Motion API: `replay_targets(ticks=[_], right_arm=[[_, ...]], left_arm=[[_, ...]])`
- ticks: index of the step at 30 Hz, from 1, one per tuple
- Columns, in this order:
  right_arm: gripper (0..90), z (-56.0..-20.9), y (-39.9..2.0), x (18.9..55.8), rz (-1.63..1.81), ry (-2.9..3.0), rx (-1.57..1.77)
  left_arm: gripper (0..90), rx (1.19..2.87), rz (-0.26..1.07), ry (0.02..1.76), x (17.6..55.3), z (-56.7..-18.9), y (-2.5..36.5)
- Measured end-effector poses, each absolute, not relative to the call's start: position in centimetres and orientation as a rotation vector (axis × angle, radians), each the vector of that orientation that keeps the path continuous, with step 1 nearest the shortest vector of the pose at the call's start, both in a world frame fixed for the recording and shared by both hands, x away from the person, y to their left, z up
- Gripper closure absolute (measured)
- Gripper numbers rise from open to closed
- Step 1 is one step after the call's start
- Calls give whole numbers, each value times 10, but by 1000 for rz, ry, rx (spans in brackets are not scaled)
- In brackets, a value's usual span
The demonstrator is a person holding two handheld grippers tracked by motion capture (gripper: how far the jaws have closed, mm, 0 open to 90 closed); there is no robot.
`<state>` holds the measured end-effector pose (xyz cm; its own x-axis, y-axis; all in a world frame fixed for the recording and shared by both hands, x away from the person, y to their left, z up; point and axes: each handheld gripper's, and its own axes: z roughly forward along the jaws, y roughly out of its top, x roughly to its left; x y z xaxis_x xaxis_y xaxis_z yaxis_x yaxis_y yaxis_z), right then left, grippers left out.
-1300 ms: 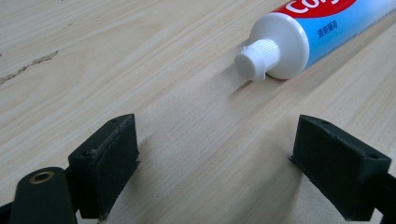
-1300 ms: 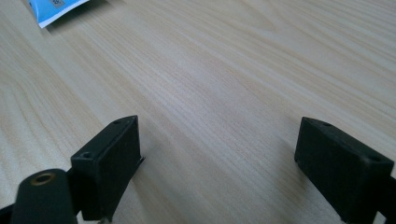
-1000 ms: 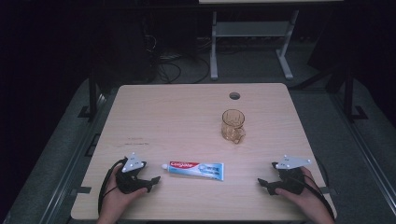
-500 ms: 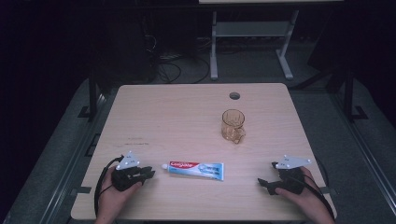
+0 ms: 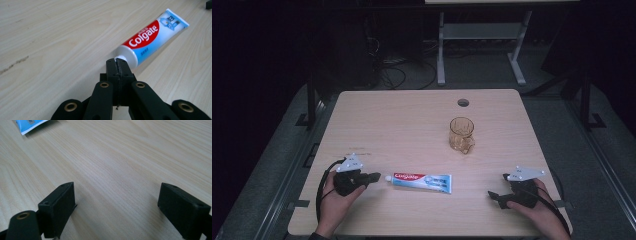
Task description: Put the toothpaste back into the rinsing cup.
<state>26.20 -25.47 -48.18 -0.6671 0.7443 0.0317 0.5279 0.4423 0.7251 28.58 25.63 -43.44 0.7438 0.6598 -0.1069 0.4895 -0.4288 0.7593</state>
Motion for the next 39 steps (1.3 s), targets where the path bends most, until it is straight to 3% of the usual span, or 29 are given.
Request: replay_targets(ticks=[20,39], right_arm=[[135,-482,-255,263,1056,2404,1094],[135,-482,-255,264,1062,2406,1100]], left_arm=[[900,2101,244,805,315,-430,232],[900,2168,184,785,335,-451,209]])
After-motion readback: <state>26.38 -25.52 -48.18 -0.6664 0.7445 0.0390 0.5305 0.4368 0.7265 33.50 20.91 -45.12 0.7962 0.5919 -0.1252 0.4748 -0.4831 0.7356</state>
